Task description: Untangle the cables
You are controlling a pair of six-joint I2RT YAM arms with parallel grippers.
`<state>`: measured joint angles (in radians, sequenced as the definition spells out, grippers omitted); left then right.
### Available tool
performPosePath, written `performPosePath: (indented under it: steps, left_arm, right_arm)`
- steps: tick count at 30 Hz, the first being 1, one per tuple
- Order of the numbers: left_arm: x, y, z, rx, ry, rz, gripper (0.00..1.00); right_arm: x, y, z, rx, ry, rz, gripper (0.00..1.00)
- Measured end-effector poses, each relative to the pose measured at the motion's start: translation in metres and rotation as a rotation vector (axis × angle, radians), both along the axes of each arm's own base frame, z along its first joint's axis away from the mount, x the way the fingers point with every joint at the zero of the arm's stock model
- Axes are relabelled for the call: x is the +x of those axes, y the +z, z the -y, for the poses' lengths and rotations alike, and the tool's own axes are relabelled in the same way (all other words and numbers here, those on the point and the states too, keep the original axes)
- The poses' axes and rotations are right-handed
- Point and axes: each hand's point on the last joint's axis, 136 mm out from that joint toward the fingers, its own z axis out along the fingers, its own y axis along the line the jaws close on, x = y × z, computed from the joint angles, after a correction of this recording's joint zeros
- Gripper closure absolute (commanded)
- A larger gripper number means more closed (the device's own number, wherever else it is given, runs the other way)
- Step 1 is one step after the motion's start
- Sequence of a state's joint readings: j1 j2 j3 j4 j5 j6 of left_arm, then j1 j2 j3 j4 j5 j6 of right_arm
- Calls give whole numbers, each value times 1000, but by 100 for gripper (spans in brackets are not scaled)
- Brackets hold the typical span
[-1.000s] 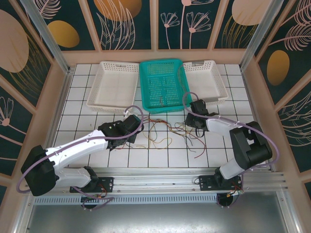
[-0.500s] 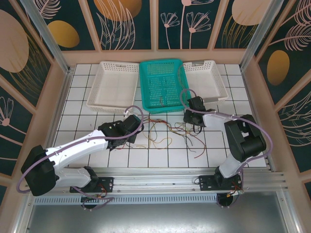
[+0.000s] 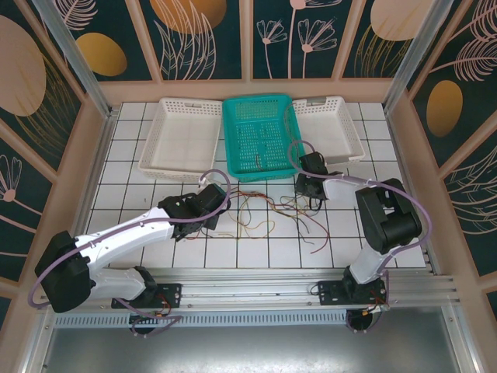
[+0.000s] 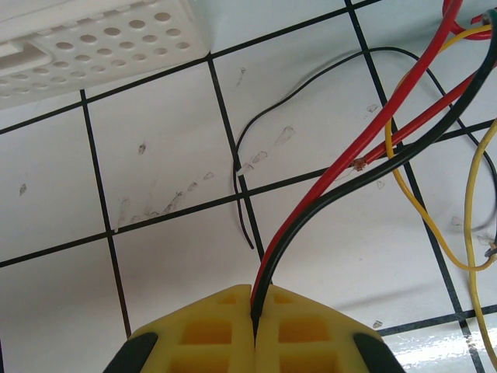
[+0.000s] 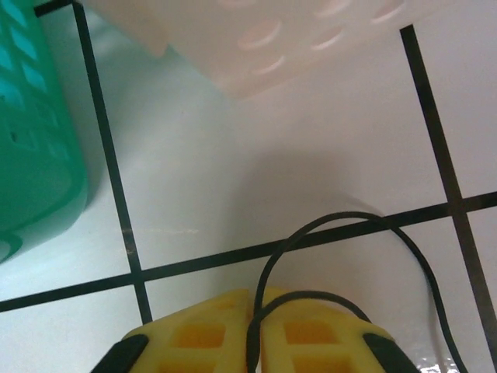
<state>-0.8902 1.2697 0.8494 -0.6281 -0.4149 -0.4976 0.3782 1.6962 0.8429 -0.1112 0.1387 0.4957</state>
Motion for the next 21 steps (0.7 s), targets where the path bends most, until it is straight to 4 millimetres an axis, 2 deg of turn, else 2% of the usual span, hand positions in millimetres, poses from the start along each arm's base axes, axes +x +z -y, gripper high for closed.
performPosePath:
  steps: [2,7,10,13,18,21]
  left_arm:
    - [0,0,0,0,-1,-1,100]
    - [0,-1,0,-1,-2,-3,100]
    - [-1,-1,1,-3,-3,-6,100]
    - [-1,-1,1,-4,-4,-6,100]
    - [-1,-1,2,-7,-6,-11,100]
    - [-1,-2,2,-5,-7,-13,100]
  right_arm:
    - [2,0,0,0,0,3,100]
    - [5,2,5,-17,-5,15,100]
    - [5,16,12,-30,-20,50,100]
    - [4,56,20,-25,-43,146,100]
    - [1,151,41,-5,-99,382,100]
    - [-3,189,53,-7,-129,458,100]
